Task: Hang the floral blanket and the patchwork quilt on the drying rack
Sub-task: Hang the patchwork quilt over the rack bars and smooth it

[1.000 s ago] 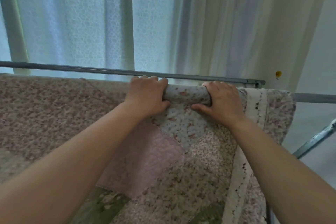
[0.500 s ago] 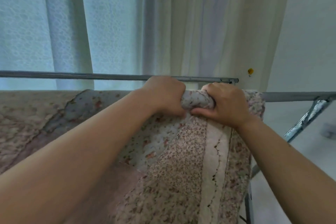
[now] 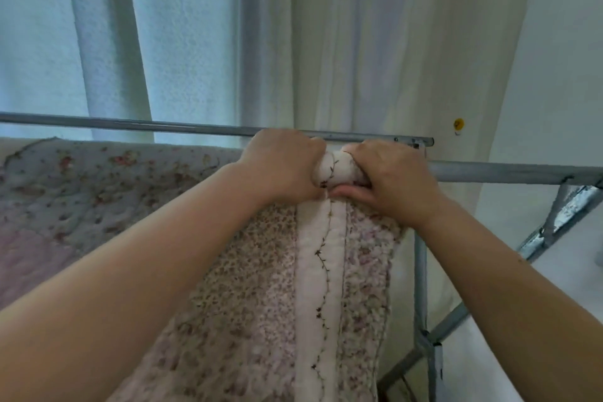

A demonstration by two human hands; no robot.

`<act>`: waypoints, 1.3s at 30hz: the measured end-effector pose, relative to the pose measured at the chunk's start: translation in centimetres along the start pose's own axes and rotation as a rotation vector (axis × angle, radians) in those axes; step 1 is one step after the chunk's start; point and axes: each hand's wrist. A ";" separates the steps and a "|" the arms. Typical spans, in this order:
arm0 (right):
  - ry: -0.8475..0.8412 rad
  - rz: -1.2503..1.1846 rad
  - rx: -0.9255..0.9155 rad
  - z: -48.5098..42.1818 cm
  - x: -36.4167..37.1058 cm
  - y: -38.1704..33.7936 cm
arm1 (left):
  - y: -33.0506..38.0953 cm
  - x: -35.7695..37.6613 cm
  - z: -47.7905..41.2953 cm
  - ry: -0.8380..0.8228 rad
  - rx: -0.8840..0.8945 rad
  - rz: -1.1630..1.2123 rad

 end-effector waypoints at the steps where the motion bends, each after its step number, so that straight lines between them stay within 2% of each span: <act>1: 0.000 -0.011 -0.021 0.0 0.0 0.1 | 0.5 0.1 0.0 0.011 -0.038 -0.004; 7: -0.028 -0.116 -0.108 0.5 -0.2 1.1 | 4.2 0.8 0.5 0.087 -0.248 -0.005; 10: -0.095 -0.059 -0.128 0.5 0.1 1.0 | 5.2 1.4 0.9 0.124 -0.328 0.014; 15: -0.104 -0.023 -0.146 0.6 0.6 1.3 | 6.1 2.0 1.1 0.182 -0.413 0.033; 20: 0.005 -0.084 -0.094 1.5 0.9 1.0 | 6.1 2.6 1.3 0.270 -0.405 0.011; 24: 0.059 -0.103 -0.086 1.4 1.1 0.5 | 5.8 2.6 1.4 0.279 -0.394 0.018; 28: 0.186 -0.143 -0.028 2.7 1.5 0.1 | 6.1 2.7 1.6 0.297 -0.388 0.046; 31: 0.285 -0.174 -0.062 4.8 2.6 0.3 | 7.6 2.8 1.6 0.321 -0.444 0.113; 37: 0.421 -0.437 -0.155 8.7 5.7 1.5 | 10.8 2.5 0.4 0.388 -0.509 0.192; 39: 0.444 -0.628 -0.112 10.1 7.4 1.9 | 12.0 2.1 -0.4 0.376 -0.521 0.181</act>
Point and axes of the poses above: each hand's wrist, its own z-axis away from the middle knuckle, its own x-axis out of the palm, y = z × x, and after that the axes turned 10 degrees about -y, right-handed
